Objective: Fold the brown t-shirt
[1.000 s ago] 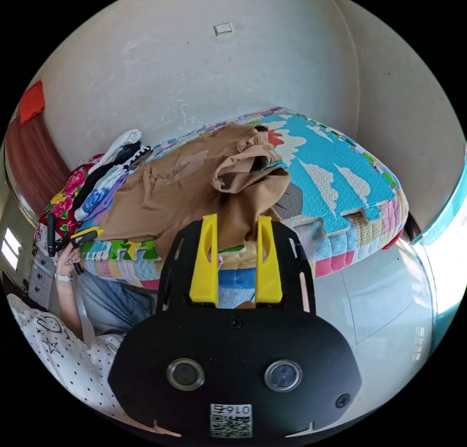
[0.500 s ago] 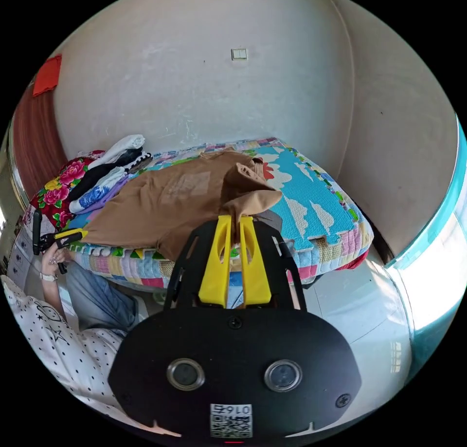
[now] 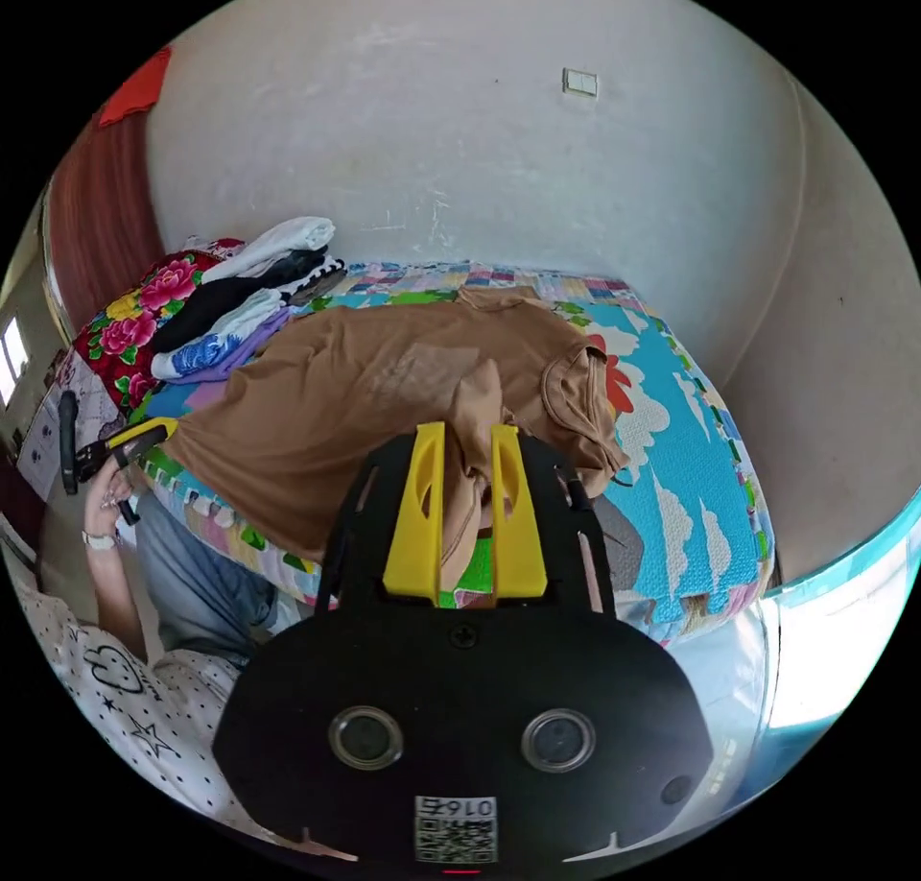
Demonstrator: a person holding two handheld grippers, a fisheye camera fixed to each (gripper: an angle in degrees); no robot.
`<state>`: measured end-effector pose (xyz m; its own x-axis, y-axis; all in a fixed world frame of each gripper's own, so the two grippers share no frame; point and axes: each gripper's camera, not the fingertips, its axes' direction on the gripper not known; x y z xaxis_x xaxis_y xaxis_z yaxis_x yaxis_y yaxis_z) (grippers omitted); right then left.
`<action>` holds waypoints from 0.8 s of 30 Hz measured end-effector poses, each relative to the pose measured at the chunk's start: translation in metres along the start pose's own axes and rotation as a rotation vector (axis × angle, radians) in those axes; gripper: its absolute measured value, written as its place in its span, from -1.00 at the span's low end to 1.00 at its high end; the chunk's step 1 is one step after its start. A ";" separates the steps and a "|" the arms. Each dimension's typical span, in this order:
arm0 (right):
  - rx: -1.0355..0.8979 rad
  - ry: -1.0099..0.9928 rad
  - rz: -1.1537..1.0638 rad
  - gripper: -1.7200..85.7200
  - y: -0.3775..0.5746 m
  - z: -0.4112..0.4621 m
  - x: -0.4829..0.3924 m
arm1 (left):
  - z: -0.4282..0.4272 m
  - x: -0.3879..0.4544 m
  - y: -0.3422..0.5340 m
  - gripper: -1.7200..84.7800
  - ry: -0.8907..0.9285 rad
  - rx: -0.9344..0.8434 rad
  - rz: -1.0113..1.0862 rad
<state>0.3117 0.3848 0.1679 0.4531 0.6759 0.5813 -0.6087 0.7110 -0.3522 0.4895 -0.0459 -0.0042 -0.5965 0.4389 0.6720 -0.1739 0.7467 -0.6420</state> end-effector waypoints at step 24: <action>0.036 -0.210 -0.323 -0.94 0.036 0.019 0.018 | 0.032 0.048 0.000 -0.92 0.072 -0.110 0.151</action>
<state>0.2862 0.4188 0.1796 0.4842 0.3607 0.7972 -0.4805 0.8710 -0.1022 0.4354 -0.0408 0.0159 -0.5512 0.5817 0.5982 0.0026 0.7181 -0.6959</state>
